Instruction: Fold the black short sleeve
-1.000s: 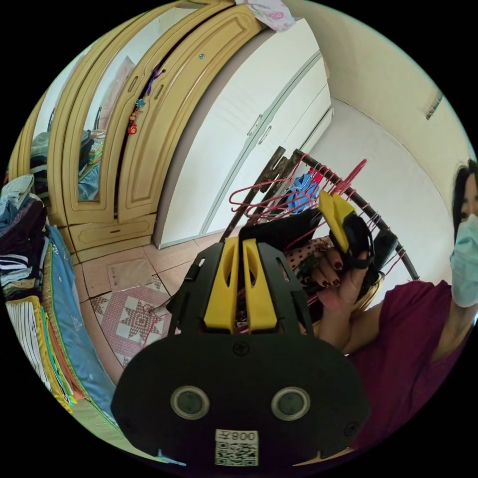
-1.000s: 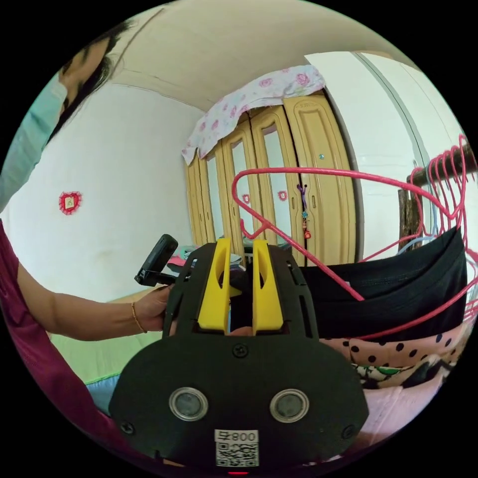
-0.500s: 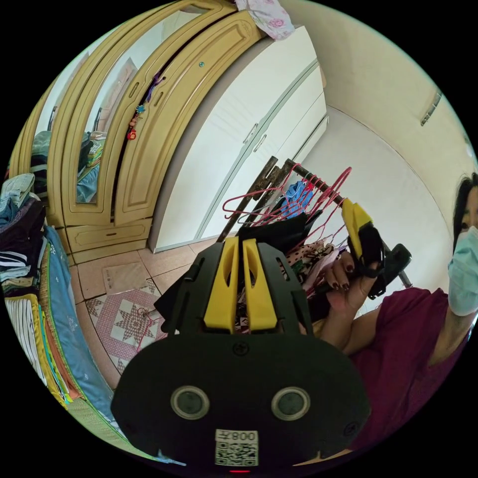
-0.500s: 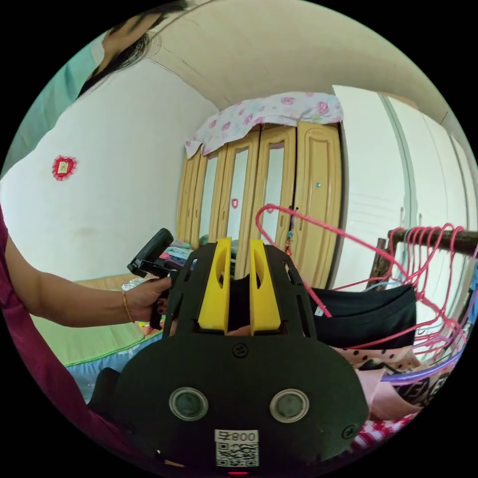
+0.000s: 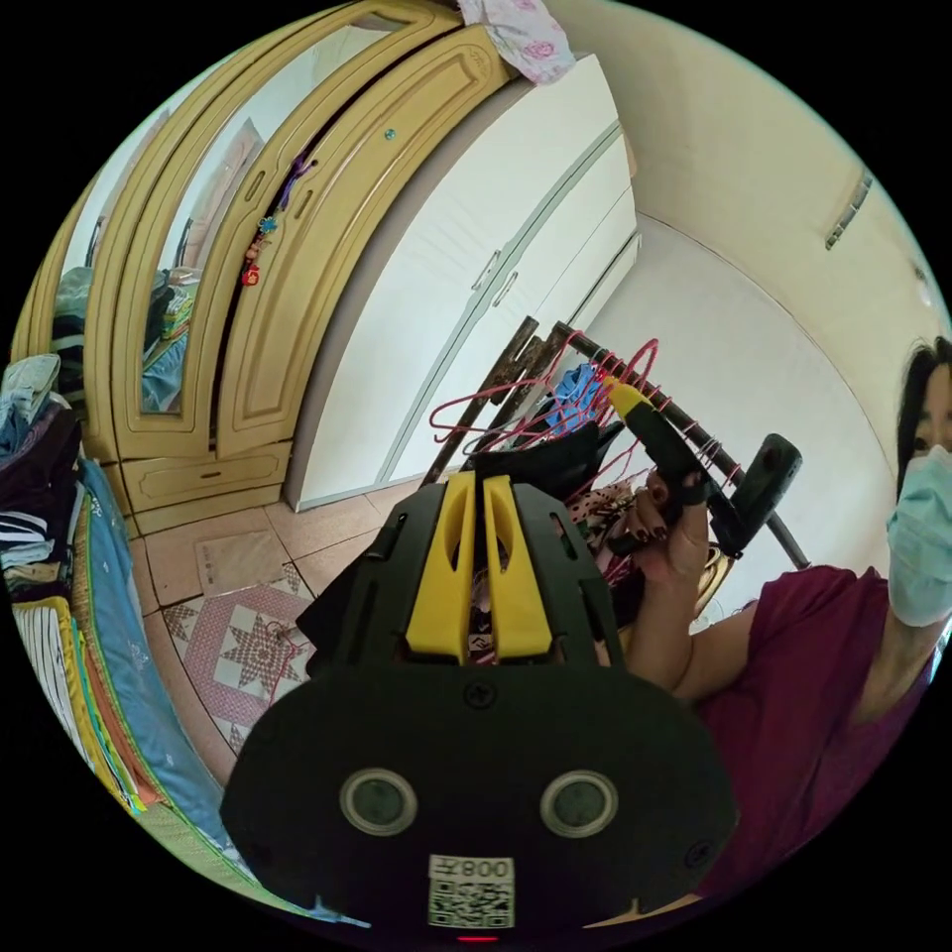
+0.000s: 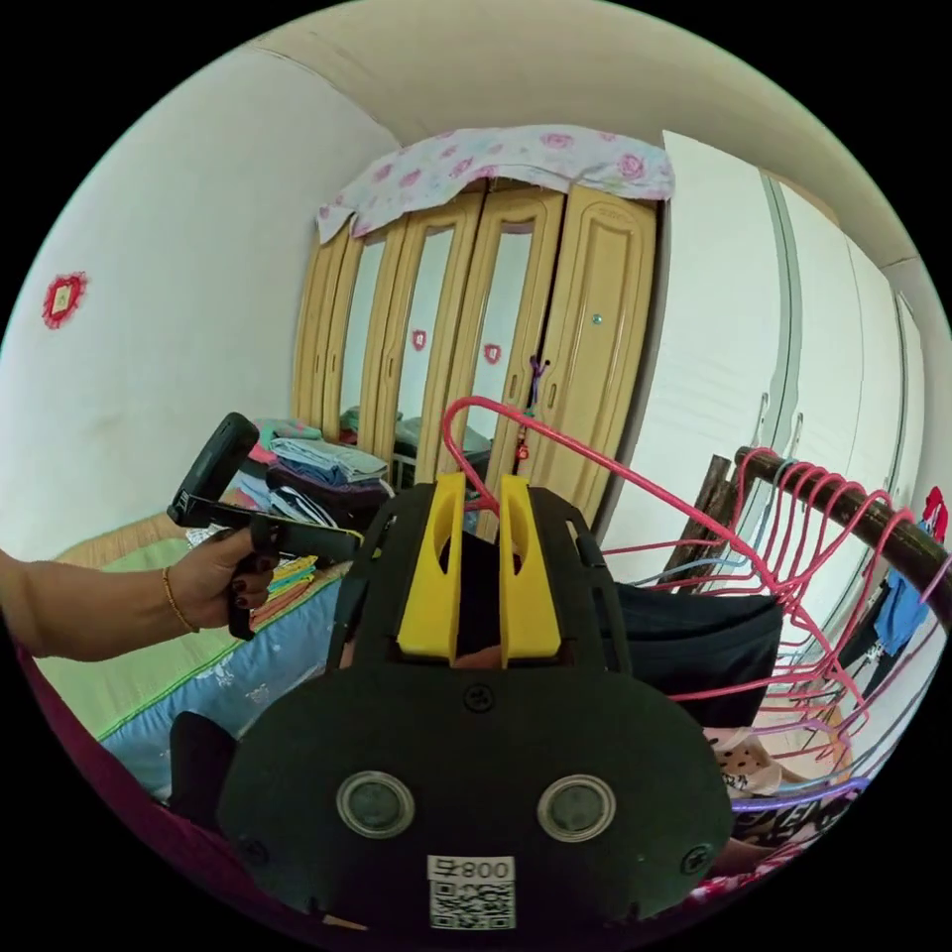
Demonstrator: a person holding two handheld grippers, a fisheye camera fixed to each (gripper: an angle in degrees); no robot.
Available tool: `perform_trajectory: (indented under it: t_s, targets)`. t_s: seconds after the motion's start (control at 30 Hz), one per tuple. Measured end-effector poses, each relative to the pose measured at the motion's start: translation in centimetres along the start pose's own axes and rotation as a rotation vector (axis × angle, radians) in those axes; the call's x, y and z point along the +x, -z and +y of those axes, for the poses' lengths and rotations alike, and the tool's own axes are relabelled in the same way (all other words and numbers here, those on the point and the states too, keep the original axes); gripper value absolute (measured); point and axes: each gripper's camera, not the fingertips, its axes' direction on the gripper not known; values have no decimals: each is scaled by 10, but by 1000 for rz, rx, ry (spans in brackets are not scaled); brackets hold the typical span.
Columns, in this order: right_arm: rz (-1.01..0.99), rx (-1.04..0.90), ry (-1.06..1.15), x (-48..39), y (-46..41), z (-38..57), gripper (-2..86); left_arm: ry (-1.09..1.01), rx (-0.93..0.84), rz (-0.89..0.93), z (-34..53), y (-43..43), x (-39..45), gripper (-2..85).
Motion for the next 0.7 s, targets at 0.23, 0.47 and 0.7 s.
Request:
perform_trajectory:
  t_s: [0.23, 0.47, 0.7]
  targets:
    - [-79, 102, -15, 12, 9, 19, 55, -16, -54, 51, 12, -27, -10, 8]
    - [-181, 174, -56, 42, -2, 44, 53, -68, -212, 13, 55, -73, -10, 8]
    - [-243, 186, -157, 76, -48, 93, 55, 10, -163, -104, 132, -4, -48, 8]
